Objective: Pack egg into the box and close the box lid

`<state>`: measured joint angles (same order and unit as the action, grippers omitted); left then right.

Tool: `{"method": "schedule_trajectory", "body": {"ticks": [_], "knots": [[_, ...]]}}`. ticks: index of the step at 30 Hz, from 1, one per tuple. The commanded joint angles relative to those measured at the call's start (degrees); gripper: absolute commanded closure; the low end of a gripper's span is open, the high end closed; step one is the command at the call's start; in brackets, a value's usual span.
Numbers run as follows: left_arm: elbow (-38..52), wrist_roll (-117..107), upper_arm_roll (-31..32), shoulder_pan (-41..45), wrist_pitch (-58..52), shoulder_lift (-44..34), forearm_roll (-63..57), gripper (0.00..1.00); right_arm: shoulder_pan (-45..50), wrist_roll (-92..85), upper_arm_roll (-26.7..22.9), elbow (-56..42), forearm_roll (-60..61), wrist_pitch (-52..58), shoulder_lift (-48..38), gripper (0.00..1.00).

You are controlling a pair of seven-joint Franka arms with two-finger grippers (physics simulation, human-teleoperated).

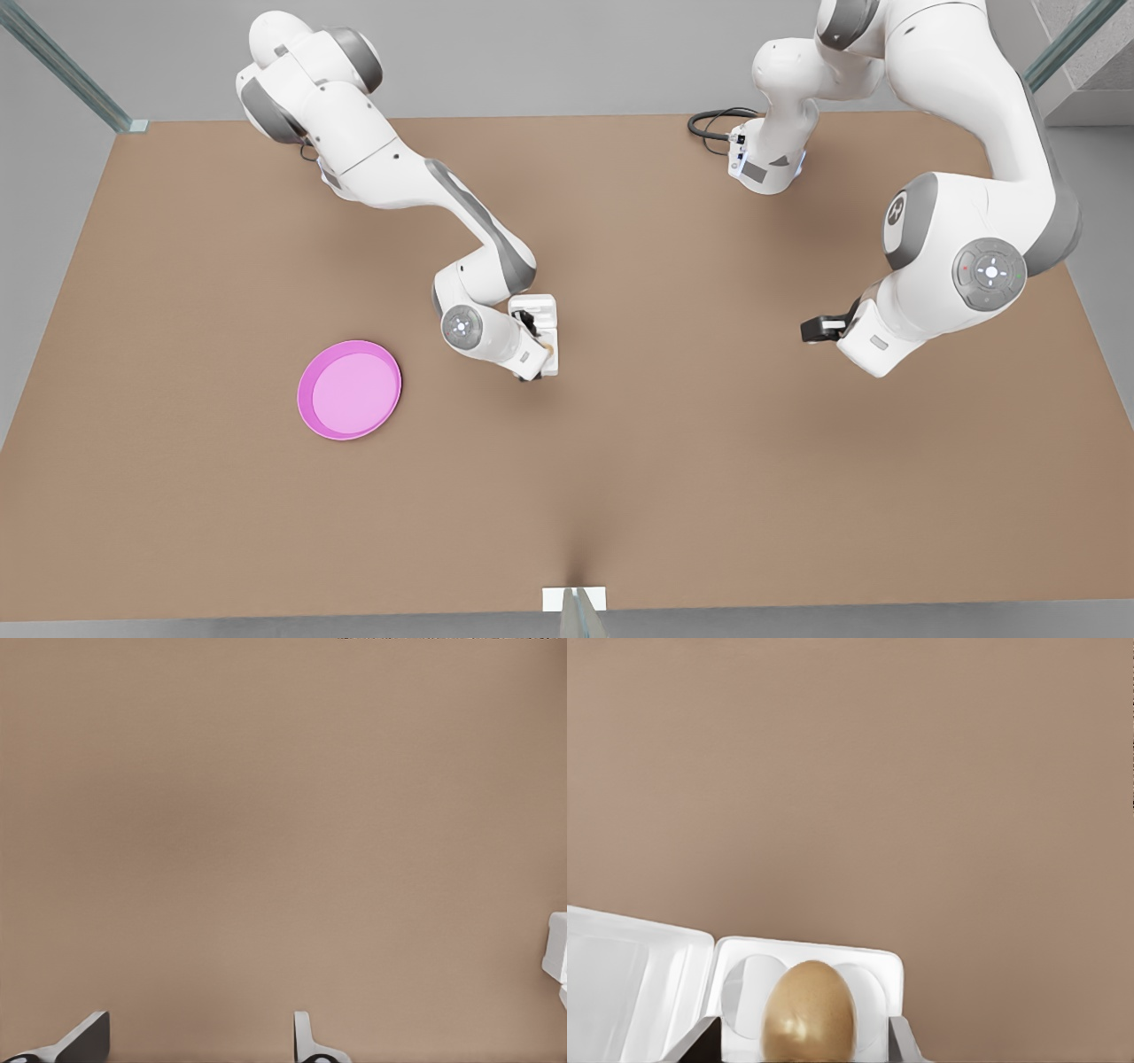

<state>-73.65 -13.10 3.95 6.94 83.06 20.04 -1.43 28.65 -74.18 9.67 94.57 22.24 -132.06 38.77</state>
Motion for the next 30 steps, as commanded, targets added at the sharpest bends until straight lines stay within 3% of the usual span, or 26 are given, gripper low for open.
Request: {"method": "schedule_trajectory", "body": {"ticks": [1,6,8,9,10,11,13,16,18,20,23,30], "knots": [[0.00,0.00,0.00,0.00,0.00,0.00,0.02,0.00,0.00,0.00,-0.09,-0.09,-0.09,0.05,-0.10,0.00],[0.00,0.00,0.09,0.00,0.00,-0.09,0.02,0.00,-5.62,1.58,-0.35,-1.32,0.18,5.23,-2.73,0.00],[0.00,-0.09,0.09,1.14,0.00,0.00,0.02,0.00,-6.42,10.36,-8.87,-1.41,-0.18,11.12,-5.81,0.00],[0.35,-9.12,0.09,6.32,-1.58,0.00,1.07,0.02,-6.94,17.04,-12.65,-1.41,-0.26,13.93,-7.57,0.00],[0.70,-22.58,0.53,12.21,-3.42,-0.53,5.37,0.57,-8.09,21.70,-14.23,-1.41,-0.53,13.85,-9.24,0.00],[1.49,-28.03,4.13,14.50,-6.06,-0.36,8.28,0.70,-8.09,31.19,-16.34,-1.49,-0.70,13.85,-11.61,0.00],[2.20,-40.25,11.34,18.63,-6.15,-0.09,8.28,0.79,-8.00,46.83,-20.30,-1.49,-0.88,15.52,-14.60,0.00],[3.08,-54.40,11.43,29.70,-4.84,2.89,11.18,0.79,-11.42,68.19,-20.57,-1.14,-11.69,19.03,-20.13,0.00],[3.16,-60.82,11.34,36.65,0.08,8.52,10.92,0.79,-20.48,75.32,-12.57,0.35,-19.60,20.35,-26.02,0.00],[4.31,-59.94,11.34,37.88,5.36,13.44,10.65,0.79,-22.06,75.41,-12.57,2.11,-22.32,20.35,-29.45,0.00],[6.33,-55.38,11.25,37.88,8.61,20.03,6.70,0.79,-22.59,75.50,-14.41,-0.97,-22.32,28.96,-30.68,0.00],[6.51,-43.24,11.25,38.67,11.95,26.36,5.47,0.79,-25.84,76.29,-17.66,-4.31,-22.50,30.02,-28.75,0.00]]}}
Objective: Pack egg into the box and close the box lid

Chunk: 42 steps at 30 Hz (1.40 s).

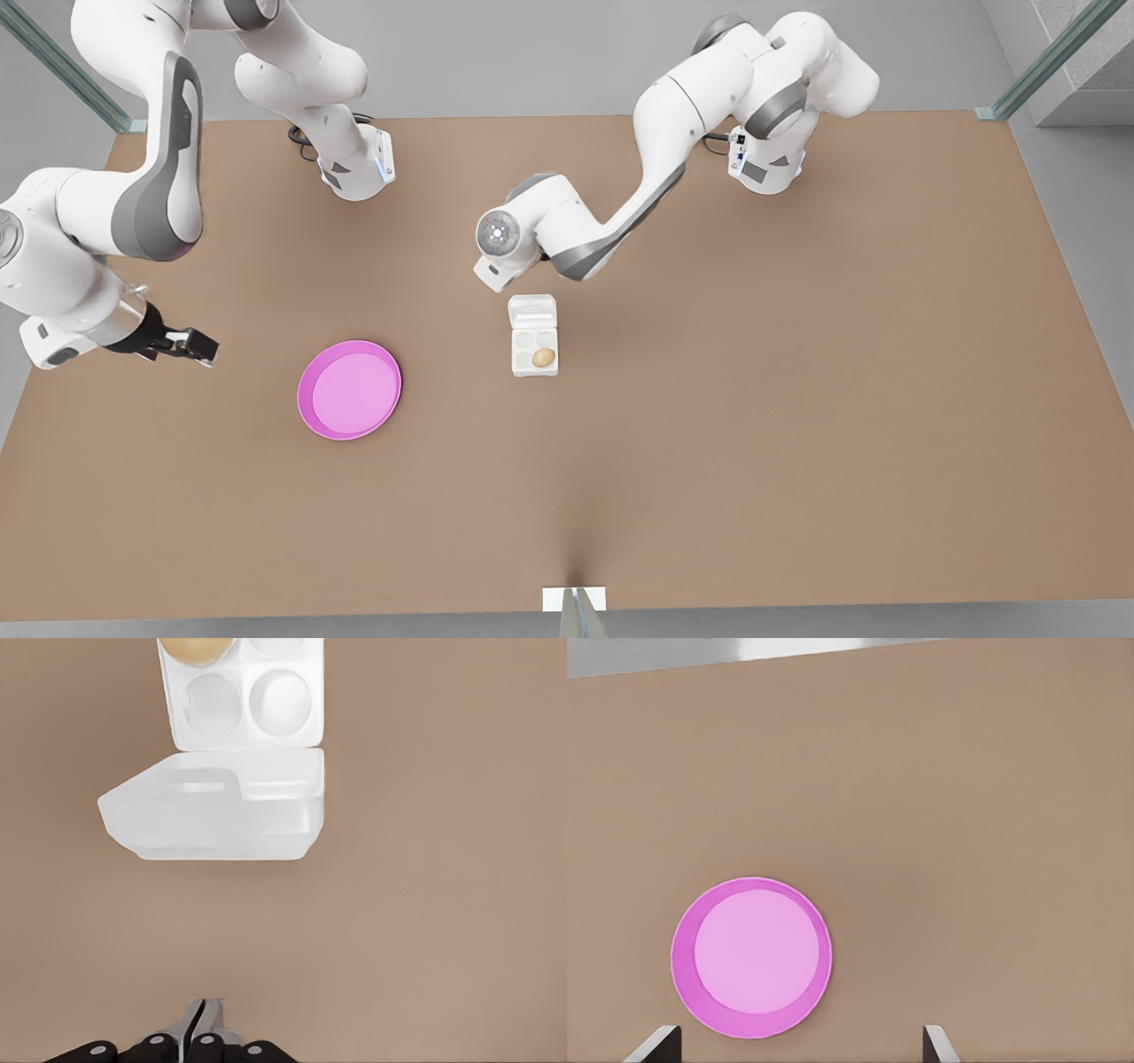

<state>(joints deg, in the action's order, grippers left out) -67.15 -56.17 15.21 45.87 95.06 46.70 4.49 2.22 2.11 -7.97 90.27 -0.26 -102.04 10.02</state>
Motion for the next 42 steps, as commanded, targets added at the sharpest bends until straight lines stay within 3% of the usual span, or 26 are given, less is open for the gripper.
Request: {"method": "schedule_trajectory", "body": {"ticks": [1,9,25,31,36,37,38,39,40,42], "knots": [[0.00,0.01,0.00,0.01,0.04,0.41,-0.27,0.79,-0.02,0.00,0.06,0.00,0.00,0.00,0.00,0.00],[0.09,2.65,-1.05,-0.25,8.65,3.84,-0.54,0.79,-0.02,0.18,0.06,0.00,0.18,-0.09,0.53,0.00],[0.88,5.02,-3.87,-0.78,11.29,4.19,-0.18,0.79,0.86,0.26,0.32,0.00,0.44,0.09,0.26,0.00],[1.14,3.79,-4.83,-0.78,18.76,4.28,-0.18,0.79,0.15,0.18,0.24,0.00,0.44,0.79,0.17,0.00],[1.67,3.70,-5.27,-3.15,13.49,-0.46,-0.10,0.79,0.15,0.26,0.24,0.00,0.44,0.88,0.09,0.00],[1.75,3.97,-5.36,-8.24,6.11,-6.17,0.08,0.79,0.07,0.26,0.15,-0.18,0.53,0.88,0.09,0.00],[2.37,4.32,-5.36,-16.06,-1.36,-11.01,2.71,0.49,-0.28,0.18,0.06,-1.23,0.53,0.88,0.17,0.00],[2.37,4.49,-5.45,-24.49,-5.33,-11.19,3.51,0.00,-0.37,0.18,0.06,-1.23,0.53,0.88,0.17,0.00],[2.28,11.15,-9.92,-31.44,-5.50,-10.84,3.33,0.00,-0.37,0.18,0.06,-1.23,0.53,0.88,0.17,0.00],[6.68,43.49,-26.10,-33.03,-6.12,-11.37,4.03,0.00,-0.37,0.18,0.06,-1.23,0.53,0.88,0.17,0.00]]}}
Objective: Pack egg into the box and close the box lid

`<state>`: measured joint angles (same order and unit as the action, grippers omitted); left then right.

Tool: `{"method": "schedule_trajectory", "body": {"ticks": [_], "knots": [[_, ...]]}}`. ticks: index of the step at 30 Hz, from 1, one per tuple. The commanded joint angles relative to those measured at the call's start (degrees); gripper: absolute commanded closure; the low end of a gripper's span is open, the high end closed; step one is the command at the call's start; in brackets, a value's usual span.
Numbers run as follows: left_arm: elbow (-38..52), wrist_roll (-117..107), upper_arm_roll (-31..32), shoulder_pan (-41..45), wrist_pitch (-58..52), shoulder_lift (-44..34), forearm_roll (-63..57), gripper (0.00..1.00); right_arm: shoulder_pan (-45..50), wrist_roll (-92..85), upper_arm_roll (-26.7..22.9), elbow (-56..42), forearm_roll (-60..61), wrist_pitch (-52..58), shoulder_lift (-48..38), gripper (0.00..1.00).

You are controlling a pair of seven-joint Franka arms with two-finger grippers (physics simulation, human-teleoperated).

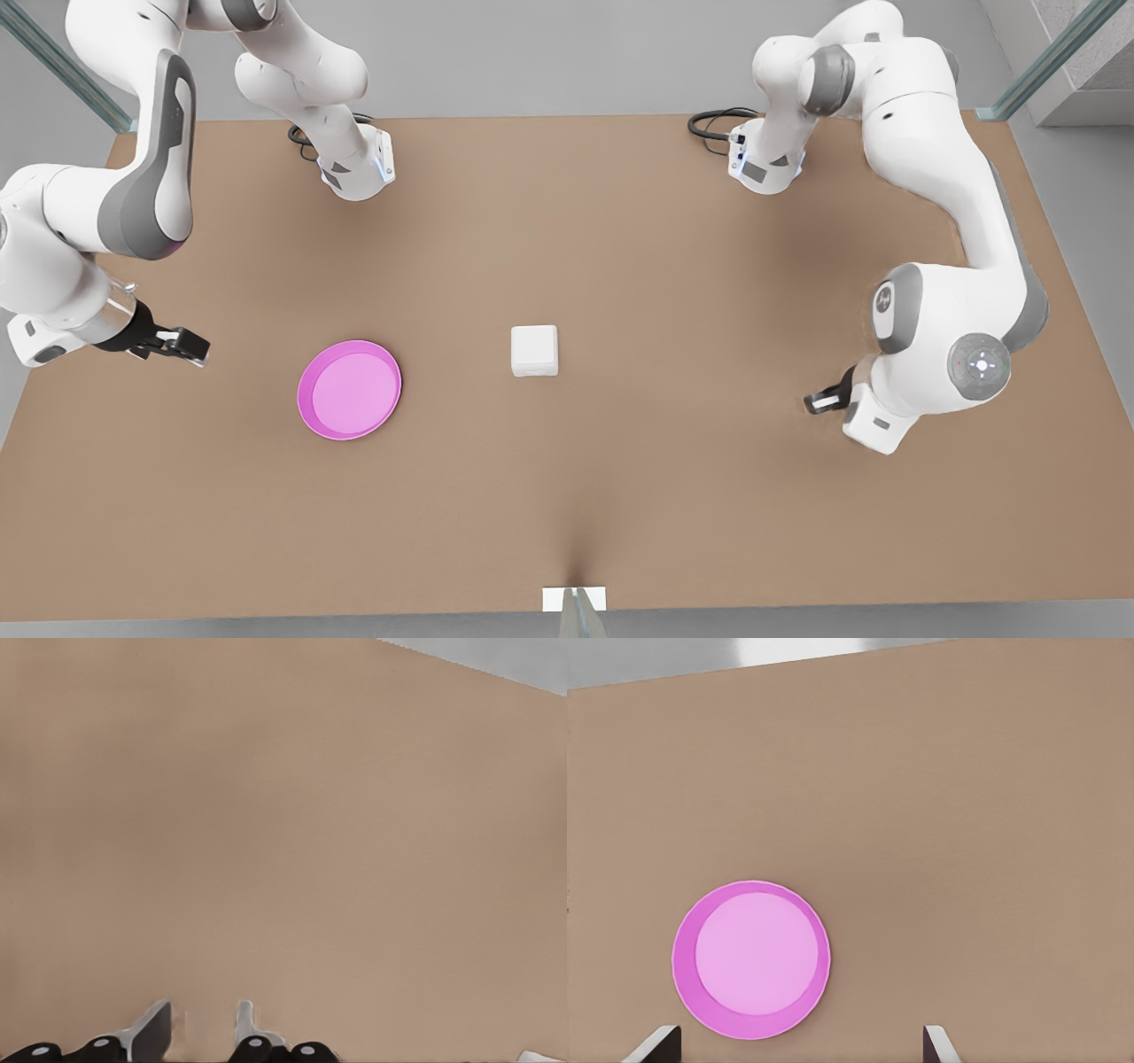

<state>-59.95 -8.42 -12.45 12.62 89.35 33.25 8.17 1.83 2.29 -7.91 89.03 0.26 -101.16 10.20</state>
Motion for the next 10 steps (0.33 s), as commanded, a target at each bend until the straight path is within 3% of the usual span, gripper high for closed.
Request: {"method": "schedule_trajectory", "body": {"ticks": [1,4,5,6,10], "knots": [[0.10,1.30,-0.99,0.21,-0.06,-1.78,0.18,0.00,-0.07,0.00,0.00,0.00,0.00,0.00,0.00,0.00],[-2.09,1.56,-1.87,-0.22,-11.22,-14.00,-1.40,0.00,-0.16,-0.35,0.00,-2.11,0.00,1.14,0.17,0.00],[-8.78,2.44,1.37,-0.84,-9.99,-19.97,-5.26,0.00,-0.07,-0.79,0.00,-2.20,0.00,1.23,0.00,0.00],[-9.39,2.53,4.10,-3.04,-9.99,-20.95,-5.53,0.00,0.02,-0.88,0.00,-2.20,0.00,1.14,0.00,0.00],[-11.33,2.80,4.19,-3.13,-8.67,-20.95,-5.53,0.00,0.02,-0.79,0.00,-2.20,0.00,1.23,0.00,0.00]]}}
